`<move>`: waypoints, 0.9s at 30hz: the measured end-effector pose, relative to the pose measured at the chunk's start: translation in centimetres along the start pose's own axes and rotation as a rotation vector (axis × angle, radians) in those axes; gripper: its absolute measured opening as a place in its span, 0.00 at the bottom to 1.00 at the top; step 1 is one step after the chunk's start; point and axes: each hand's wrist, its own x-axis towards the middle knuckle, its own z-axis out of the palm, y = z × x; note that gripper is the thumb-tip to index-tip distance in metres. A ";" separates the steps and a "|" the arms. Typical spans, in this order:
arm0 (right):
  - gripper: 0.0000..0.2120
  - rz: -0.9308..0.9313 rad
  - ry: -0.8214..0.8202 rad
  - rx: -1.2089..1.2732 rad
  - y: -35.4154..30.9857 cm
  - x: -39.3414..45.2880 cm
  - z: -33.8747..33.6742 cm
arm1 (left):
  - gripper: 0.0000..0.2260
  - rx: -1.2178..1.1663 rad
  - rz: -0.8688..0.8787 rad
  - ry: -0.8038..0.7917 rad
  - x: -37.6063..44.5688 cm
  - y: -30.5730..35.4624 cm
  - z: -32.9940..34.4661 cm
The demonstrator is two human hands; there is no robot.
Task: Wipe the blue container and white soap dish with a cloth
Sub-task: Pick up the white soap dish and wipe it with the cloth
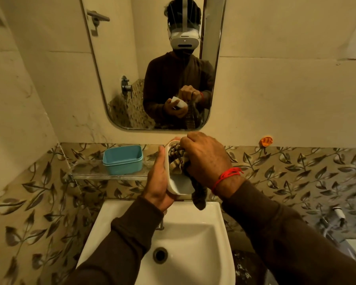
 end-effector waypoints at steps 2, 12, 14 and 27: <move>0.18 -0.017 -0.085 -0.054 -0.5 0.1 -0.2 | 0.27 0.021 0.040 0.019 0.1 0.3 0.1; 0.17 -0.013 -0.483 0.377 -0.4 -0.7 0.2 | 0.26 0.002 0.090 -0.048 -0.3 1.1 -0.6; 0.13 0.066 -0.411 0.494 -0.2 -0.5 0.4 | 0.27 -0.046 0.091 -0.059 -0.3 1.2 -0.7; 0.16 0.157 -0.028 0.576 -0.4 0.5 1.0 | 0.27 -0.124 0.066 0.018 0.0 -1.5 0.4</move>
